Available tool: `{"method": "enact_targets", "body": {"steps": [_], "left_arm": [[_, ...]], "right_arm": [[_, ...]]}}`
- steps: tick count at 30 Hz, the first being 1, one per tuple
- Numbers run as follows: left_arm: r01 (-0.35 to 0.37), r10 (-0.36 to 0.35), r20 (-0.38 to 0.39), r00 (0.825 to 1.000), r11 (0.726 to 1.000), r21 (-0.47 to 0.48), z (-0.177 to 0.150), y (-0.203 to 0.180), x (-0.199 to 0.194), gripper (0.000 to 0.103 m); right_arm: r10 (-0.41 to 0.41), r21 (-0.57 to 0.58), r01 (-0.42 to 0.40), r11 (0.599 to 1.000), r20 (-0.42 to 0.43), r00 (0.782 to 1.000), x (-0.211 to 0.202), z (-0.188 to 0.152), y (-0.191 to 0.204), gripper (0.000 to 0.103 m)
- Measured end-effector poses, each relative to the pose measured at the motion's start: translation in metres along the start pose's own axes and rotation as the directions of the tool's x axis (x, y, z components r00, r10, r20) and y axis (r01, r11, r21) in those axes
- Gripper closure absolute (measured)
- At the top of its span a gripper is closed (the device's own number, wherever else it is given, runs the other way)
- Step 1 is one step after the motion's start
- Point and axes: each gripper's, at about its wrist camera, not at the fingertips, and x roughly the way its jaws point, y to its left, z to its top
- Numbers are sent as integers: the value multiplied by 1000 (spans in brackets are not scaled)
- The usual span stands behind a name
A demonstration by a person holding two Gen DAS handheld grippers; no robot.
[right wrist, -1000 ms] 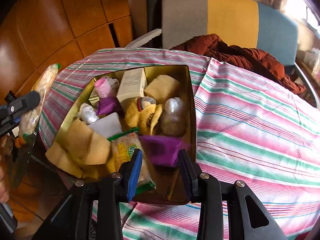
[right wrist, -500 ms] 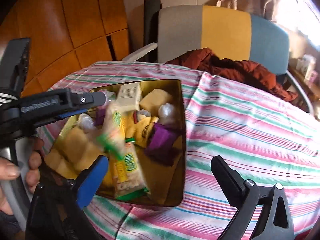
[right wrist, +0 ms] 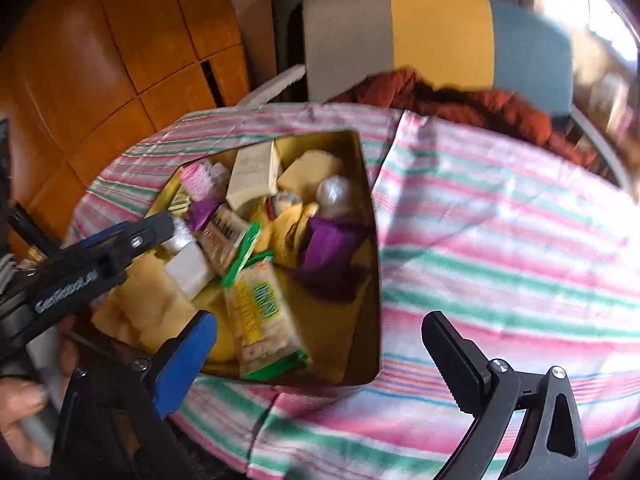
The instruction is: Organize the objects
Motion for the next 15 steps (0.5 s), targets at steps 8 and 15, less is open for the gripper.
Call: {"method": "enact_targets", "body": {"steps": [8,15], "left_arm": [[-81,80,55,995,996,31,0,-7,-26,34],[-145,143,56,988,988,47,-4,-17,-30,34]], "right_arm": [[-121,-61,125,990,70,990,-9,-3,13,0],[-122,-49,126,991,75,990,-11,-2,11,0]]}}
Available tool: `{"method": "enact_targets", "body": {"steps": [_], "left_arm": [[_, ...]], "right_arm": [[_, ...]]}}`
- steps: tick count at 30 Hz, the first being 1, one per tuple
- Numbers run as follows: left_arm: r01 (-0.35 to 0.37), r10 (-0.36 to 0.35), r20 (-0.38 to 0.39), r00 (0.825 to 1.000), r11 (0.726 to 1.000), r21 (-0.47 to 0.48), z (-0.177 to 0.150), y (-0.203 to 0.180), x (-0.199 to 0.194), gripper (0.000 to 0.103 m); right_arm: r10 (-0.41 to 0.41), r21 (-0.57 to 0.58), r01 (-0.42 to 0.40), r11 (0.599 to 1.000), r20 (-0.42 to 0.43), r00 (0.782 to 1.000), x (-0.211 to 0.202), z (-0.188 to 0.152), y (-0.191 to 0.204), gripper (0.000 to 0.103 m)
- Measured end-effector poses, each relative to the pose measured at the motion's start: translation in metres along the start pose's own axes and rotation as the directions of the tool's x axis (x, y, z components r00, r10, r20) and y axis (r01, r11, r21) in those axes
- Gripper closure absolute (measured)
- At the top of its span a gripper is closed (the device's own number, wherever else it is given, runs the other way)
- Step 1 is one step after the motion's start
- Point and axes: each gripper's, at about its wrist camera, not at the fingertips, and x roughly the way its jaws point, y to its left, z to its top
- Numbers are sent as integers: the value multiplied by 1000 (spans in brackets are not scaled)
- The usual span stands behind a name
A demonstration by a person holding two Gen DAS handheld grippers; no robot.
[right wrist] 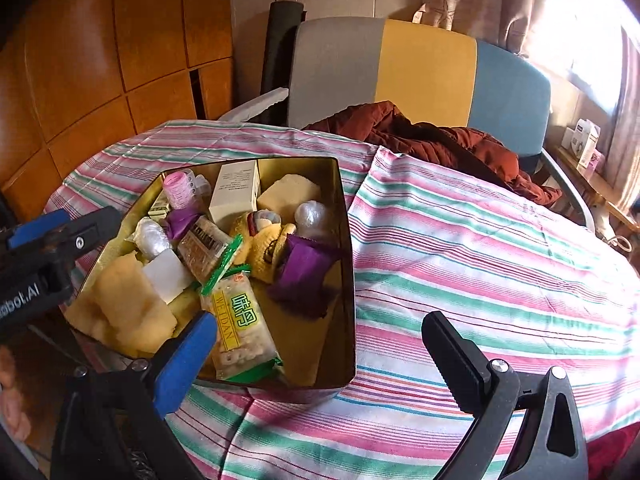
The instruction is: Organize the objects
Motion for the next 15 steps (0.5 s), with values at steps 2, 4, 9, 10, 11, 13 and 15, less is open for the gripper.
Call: {"method": "enact_targets", "body": {"steps": [2,4,9,10,11,13,15], "left_arm": [[-43,43,-7,999,999,15,-1,-3,0,34],[-70,70,-18,997,997,29,-3,-4,0,34],[-50,50,-32,998,999,16,-8,-1,-1,34],[-47,47,-35,998,999,9,-9,0,-1,34],[-48,48,-38,998,999,2,-10,1,-1,34],[-50,50,-41,998,999,-5,-12,2,-2,34],[-44,43,-35,998,999,-20,-15,4,-5,34]], "right_arm": [[4,7,-4,1000,-4,1000,0,0,-1,0],[0,9,0,1000,-4,1000,0,-1,-1,0],[1,15,-1,1000,-3,1000,0,-2,-1,0],[2,19,-2,1000,-1,1000,-1,-2,-2,0],[2,24,-2,1000,2,1000,-2,-2,-3,0],[-3,37,3,999,7,1000,-3,-2,-5,0],[-9,49,9,999,13,1000,-5,-1,-7,0]]}}
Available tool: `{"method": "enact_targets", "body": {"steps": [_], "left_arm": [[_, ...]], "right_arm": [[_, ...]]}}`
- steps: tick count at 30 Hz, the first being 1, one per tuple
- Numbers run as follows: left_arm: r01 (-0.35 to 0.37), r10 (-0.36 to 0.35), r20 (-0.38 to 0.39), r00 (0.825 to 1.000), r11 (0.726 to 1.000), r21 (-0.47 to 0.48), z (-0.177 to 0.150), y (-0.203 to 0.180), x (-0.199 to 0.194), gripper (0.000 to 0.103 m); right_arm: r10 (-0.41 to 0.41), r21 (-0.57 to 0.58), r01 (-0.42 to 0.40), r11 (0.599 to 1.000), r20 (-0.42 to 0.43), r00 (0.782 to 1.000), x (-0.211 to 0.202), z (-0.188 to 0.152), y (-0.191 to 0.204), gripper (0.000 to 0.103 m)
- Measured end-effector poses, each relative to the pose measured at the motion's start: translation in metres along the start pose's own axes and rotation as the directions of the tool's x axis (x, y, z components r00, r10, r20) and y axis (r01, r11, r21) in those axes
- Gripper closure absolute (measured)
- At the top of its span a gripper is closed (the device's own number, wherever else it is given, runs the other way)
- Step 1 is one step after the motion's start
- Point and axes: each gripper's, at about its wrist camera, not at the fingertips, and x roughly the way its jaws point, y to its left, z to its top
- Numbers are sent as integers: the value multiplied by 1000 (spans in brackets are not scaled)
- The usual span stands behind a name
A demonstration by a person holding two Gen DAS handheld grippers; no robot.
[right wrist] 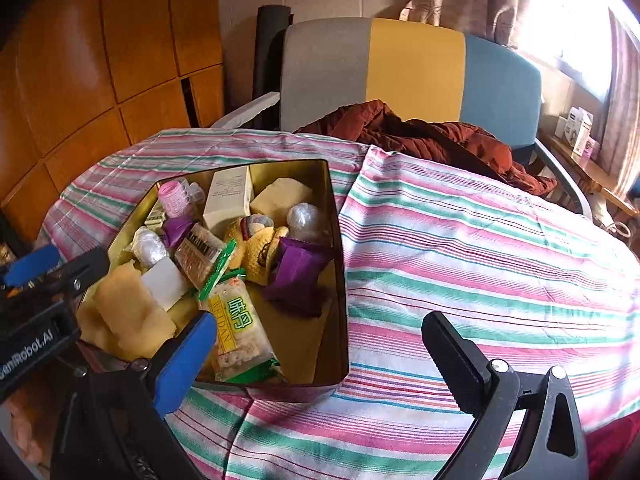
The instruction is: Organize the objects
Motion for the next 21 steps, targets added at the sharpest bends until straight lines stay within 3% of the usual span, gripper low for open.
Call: {"method": "enact_targets", "body": {"steps": [7,21], "left_arm": [[-10,12,60,998,999,-36,-7,9,-13,34],[19,-15,56,998,996,-83,-12,23,-17,35]], "right_arm": [[-27,1,27,1000,31,999,-8,2,3,0],[-16,-32,16,999,18,1000,-10,-1,16,0]]}}
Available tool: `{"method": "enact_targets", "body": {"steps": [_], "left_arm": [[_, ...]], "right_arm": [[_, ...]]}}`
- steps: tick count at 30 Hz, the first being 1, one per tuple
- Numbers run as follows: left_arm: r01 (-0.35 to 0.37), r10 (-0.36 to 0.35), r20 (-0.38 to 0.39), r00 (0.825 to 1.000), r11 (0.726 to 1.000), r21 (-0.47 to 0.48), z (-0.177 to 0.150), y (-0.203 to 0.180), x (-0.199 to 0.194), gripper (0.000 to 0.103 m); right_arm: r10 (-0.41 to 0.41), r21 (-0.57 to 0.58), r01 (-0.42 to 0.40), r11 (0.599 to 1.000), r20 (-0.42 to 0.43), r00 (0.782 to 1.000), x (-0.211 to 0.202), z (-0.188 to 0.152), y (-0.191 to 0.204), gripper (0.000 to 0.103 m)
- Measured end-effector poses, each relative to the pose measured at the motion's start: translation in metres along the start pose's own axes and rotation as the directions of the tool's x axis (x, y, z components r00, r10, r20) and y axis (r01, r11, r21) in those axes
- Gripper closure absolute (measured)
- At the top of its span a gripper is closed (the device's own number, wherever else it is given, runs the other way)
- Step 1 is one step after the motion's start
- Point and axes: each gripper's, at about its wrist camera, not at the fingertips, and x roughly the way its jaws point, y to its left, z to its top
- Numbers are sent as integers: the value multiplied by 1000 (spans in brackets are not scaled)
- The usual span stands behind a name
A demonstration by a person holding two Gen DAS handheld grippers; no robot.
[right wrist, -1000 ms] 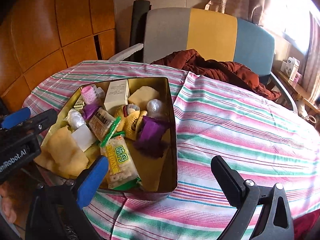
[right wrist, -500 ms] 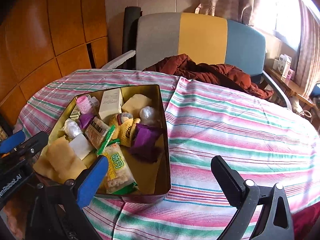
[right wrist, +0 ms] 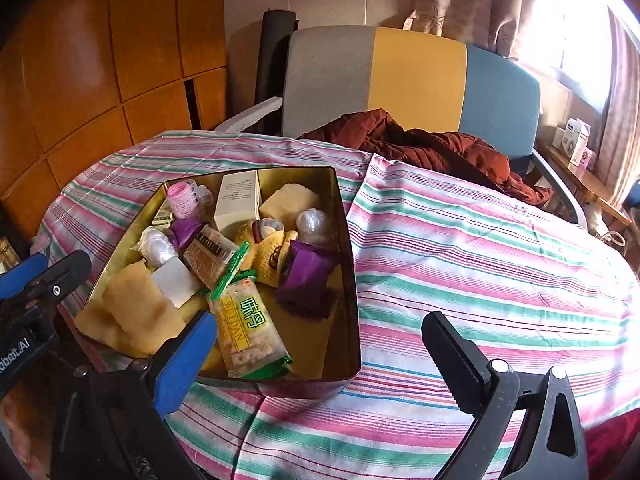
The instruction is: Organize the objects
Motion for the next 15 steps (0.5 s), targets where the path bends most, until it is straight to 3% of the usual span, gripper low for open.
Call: {"method": "enact_targets", "body": {"steps": [8,10,15], "left_arm": [[5,-5,-10,1000,1000,3,-1,1,3,35],[1,-1,-4,1000,1000,3,-1,1,3,42],[5,-5,-2,1000,1000,6,0,1,4,43]], "right_arm": [[-2,-9,2,1000,-9,1000,2,-1,2,0],[-2,-10,2,1000,-13,1000,4,-1,3,0],[-3,-12,3,1000,-14,1000,5,-1,3,0]]}}
